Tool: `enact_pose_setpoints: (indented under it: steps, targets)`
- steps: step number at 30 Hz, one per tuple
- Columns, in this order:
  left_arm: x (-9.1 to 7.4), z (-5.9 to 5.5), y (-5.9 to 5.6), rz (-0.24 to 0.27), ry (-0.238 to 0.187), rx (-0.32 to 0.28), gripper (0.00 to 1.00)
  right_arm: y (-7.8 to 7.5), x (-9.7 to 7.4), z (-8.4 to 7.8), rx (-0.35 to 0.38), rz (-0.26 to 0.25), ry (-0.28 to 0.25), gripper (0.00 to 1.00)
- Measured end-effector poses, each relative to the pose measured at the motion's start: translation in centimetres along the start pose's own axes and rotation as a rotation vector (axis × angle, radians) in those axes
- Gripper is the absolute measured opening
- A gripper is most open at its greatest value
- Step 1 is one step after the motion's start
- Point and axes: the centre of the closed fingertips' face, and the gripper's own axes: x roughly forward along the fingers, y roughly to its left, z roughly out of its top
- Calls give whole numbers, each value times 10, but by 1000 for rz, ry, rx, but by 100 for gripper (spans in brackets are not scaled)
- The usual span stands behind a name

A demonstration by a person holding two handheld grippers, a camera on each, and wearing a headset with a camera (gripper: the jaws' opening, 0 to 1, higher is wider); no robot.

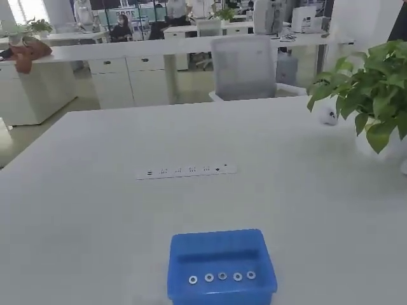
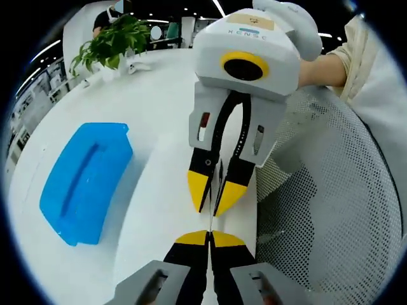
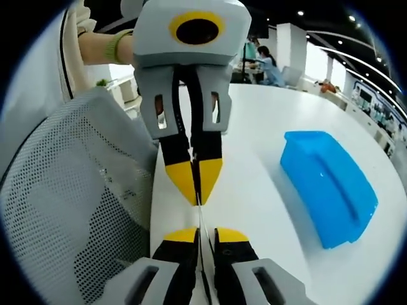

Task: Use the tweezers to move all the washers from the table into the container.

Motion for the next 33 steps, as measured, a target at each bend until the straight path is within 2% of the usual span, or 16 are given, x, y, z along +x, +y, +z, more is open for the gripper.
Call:
enact_pose_setpoints:
  steps: [2, 6, 8, 12, 15, 18, 25, 27, 29, 33]
  targets:
    - [2, -1, 0, -6, 10, -4, 0, 2, 2, 1, 14, 7, -12, 9]
    - [4, -1, 1, -11, 30, -6, 0, 3, -4, -3, 21, -11, -10, 13]
    - [5, -1, 2, -11, 43, -3, 0, 3, -11, -4, 29, -28, -15, 17]
    - [8, -5, 4, -5, 82, 12, 0, 4, -26, -14, 97, -64, -17, 28]
    - [10, -7, 3, 1, 105, 19, 0, 3, -46, -23, 147, -135, -16, 31]
    - [12, -10, 2, 6, 125, 25, 0, 2, -71, -24, 182, -207, -47, 34]
    - [10, -10, 3, 7, 131, -17, 0, -10, -134, -30, 247, -400, -102, 41]
    - [10, -10, 3, 13, 131, -25, 0, -12, -148, -31, 270, -435, -134, 42]
    - [10, -9, 3, 19, 130, -36, 0, -12, -156, -32, 303, -449, -170, 42]
    - [8, -9, 0, 44, 90, -97, 3, -8, -164, -34, 341, -473, -207, 43]
